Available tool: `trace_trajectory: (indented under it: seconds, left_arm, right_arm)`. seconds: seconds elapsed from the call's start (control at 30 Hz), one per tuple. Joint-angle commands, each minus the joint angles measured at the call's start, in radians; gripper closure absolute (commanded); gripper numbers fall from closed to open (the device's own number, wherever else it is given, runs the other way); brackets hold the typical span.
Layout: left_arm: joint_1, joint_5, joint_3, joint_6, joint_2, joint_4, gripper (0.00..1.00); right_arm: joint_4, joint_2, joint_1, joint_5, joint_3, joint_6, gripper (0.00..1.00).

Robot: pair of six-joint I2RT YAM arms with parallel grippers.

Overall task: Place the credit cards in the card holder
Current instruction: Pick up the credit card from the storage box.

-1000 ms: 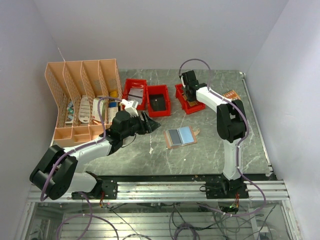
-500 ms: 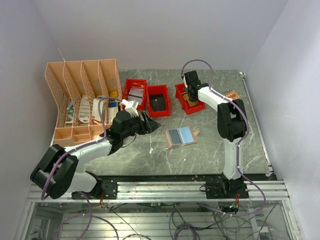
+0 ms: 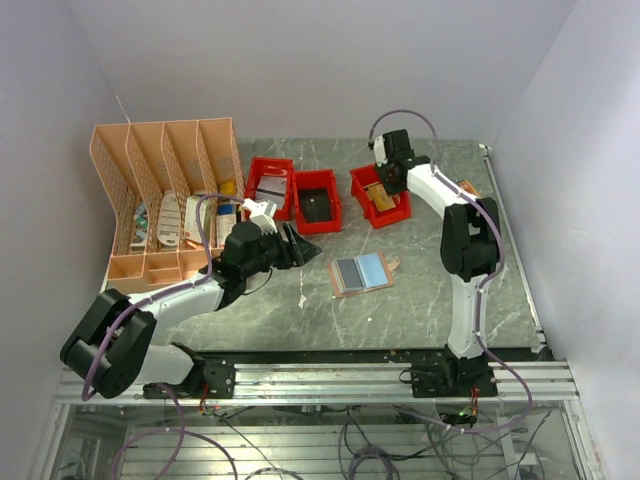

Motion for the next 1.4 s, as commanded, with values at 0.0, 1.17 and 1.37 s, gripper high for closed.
trace_trajectory:
  seconds: [0.0, 1.17, 1.37]
  left_arm:
    - [0.006, 0.006, 0.020, 0.007, -0.008, 0.014, 0.30]
    - [0.005, 0.084, 0.109, -0.232, -0.009, 0.256, 0.30]
    - [0.006, 0.091, 0.118, -0.240, -0.012, 0.260, 0.31]
  right_arm:
    - [-0.051, -0.103, -0.057, -0.213, 0.057, 0.037, 1.00]
    - [1.114, -0.237, -0.356, -1.619, -0.555, 1.902, 1.00]
    - [1.090, -0.279, -0.345, -1.617, -0.567, 1.891, 1.00]
